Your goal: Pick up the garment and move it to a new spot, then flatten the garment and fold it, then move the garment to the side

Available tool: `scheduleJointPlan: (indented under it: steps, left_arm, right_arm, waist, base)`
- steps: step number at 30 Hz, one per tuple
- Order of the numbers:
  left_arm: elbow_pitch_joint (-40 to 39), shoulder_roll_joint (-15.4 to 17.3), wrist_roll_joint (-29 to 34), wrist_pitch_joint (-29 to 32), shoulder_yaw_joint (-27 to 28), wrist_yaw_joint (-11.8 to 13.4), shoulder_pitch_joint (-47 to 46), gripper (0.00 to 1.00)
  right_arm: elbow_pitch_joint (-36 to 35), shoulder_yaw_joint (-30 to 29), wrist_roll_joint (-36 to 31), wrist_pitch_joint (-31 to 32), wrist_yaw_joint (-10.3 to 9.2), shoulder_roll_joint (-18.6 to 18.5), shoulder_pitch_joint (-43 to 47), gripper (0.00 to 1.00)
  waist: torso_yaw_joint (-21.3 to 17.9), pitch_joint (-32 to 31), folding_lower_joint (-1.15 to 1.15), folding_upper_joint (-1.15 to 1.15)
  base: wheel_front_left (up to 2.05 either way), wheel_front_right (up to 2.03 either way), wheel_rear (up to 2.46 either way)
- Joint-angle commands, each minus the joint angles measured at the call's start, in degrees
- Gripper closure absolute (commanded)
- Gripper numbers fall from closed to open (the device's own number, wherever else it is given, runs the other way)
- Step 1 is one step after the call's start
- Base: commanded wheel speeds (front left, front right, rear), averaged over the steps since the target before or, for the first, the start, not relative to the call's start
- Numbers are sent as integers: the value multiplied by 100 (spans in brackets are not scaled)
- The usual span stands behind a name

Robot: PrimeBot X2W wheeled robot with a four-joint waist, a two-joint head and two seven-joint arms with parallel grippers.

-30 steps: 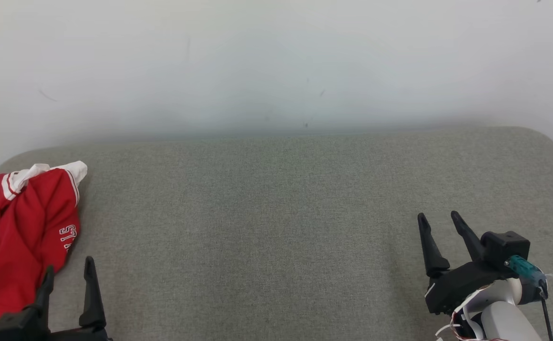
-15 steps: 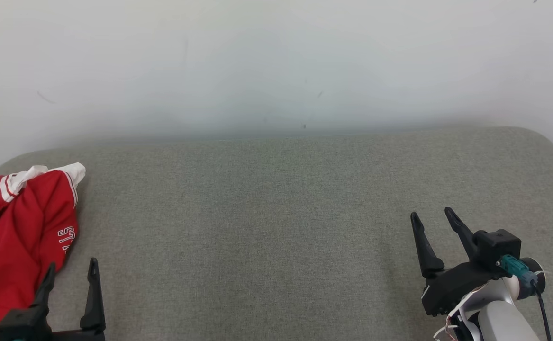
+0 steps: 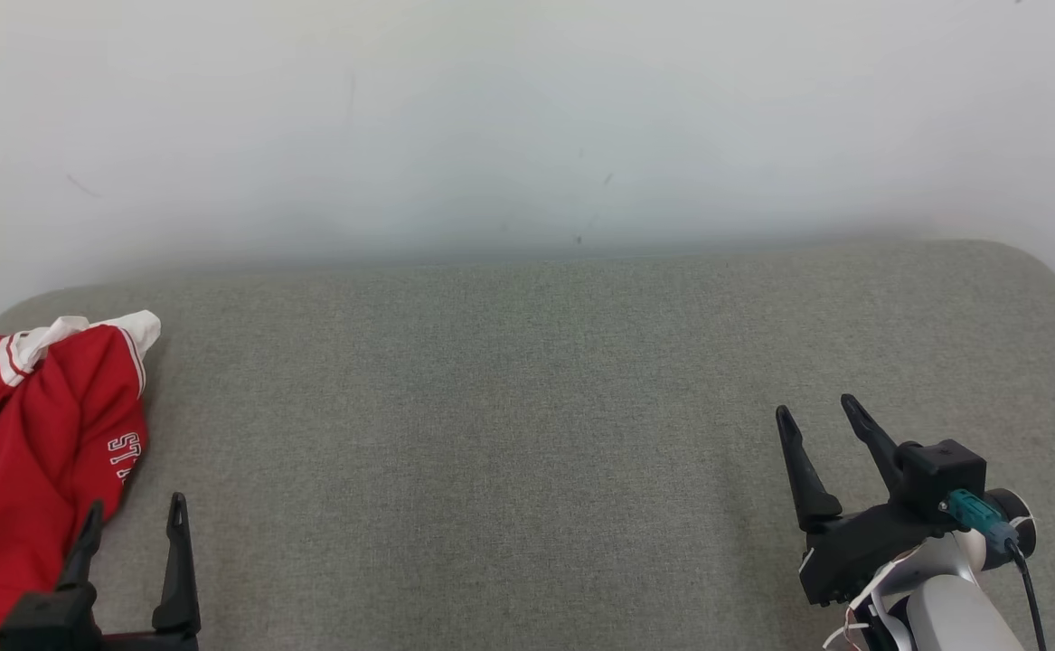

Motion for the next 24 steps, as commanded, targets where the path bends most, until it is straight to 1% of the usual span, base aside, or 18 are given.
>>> scheduleJointPlan:
  steps: [1,4,7,15,24]
  left_arm:
    - [-19,51,-29,-26,5,8,35,0]
    - [-22,50,-73,-37,9,28,35,0]
    - [-29,67,-106,-55,19,47,52,0]
    - [-45,94,-151,-68,-2,63,58,0]
    - [-38,132,-189,-83,3,103,58,0]
  right_arm:
    - [8,-4,88,-22,0,-39,17,0]
    - [48,28,313,-43,0,-39,8,0]
    - [86,41,404,-61,0,-38,-3,0]
    - [102,80,478,-79,0,-39,0,0]
    - [132,110,563,-118,0,-36,23,0]
  waist:
    - [3,2,0,0]
    - [9,5,0,0]
    - [13,7,0,0]
    - [45,13,0,0]
    - [271,14,0,0]
  base:
    - [0,0,0]
    - [0,0,0]
    - [0,0,0]
    - [0,0,0]
    - [0,0,0]
